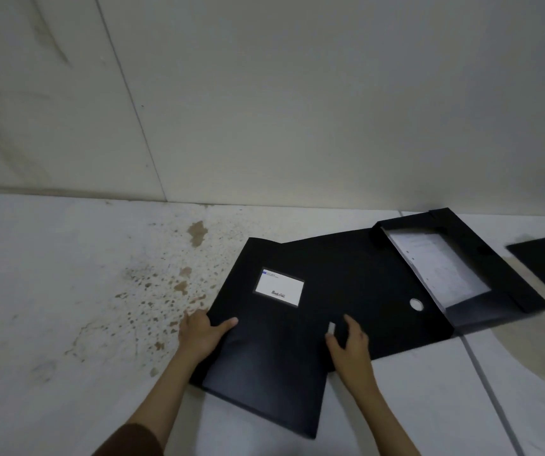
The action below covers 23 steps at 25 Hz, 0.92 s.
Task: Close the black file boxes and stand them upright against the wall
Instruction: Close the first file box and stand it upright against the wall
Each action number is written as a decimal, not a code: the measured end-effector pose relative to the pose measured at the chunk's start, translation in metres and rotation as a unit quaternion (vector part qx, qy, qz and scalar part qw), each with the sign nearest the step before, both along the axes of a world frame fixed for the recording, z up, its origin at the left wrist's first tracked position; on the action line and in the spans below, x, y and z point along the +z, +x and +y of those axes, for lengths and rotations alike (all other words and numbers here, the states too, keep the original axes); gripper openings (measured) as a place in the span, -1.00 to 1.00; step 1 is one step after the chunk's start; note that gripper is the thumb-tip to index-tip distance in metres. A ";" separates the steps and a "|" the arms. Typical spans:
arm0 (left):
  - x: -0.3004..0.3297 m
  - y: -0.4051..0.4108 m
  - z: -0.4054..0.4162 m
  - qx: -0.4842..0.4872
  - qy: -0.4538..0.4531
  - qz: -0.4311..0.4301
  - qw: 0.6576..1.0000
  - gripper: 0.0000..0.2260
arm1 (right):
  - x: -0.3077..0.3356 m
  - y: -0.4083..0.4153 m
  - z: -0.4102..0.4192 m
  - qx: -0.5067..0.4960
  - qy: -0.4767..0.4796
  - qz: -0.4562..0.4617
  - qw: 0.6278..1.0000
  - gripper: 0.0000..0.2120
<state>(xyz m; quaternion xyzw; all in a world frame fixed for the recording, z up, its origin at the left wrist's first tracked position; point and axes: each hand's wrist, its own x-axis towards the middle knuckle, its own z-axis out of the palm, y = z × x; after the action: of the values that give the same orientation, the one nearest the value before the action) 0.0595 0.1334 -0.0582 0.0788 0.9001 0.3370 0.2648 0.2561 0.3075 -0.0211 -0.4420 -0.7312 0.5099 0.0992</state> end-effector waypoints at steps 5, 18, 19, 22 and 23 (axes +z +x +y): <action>0.028 -0.004 -0.018 0.097 0.150 -0.031 0.983 -0.50 | 0.025 -0.039 -0.018 0.011 -0.095 0.035 0.995 -0.45; 0.185 -0.187 -0.232 0.189 0.413 0.195 0.869 -0.48 | 0.148 -0.327 -0.173 0.232 -0.028 0.255 0.938 -0.52; 0.186 -0.199 -0.245 0.207 0.414 0.223 0.858 -0.52 | 0.153 -0.351 -0.189 0.255 -0.023 0.245 0.935 -0.49; 0.178 -0.232 -0.278 0.267 0.396 0.270 0.836 -0.53 | 0.172 -0.415 -0.241 0.325 0.003 0.247 0.913 -0.41; 0.172 -0.243 -0.286 0.286 0.392 0.273 0.831 -0.54 | 0.179 -0.432 -0.257 0.345 0.024 0.269 0.899 -0.38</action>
<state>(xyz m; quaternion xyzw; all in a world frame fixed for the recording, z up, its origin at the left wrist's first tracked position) -0.1834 -0.1530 0.1138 0.0037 0.7105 0.6870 -0.1526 -0.1763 0.0503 0.1579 -0.0059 -0.7957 0.5935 0.1205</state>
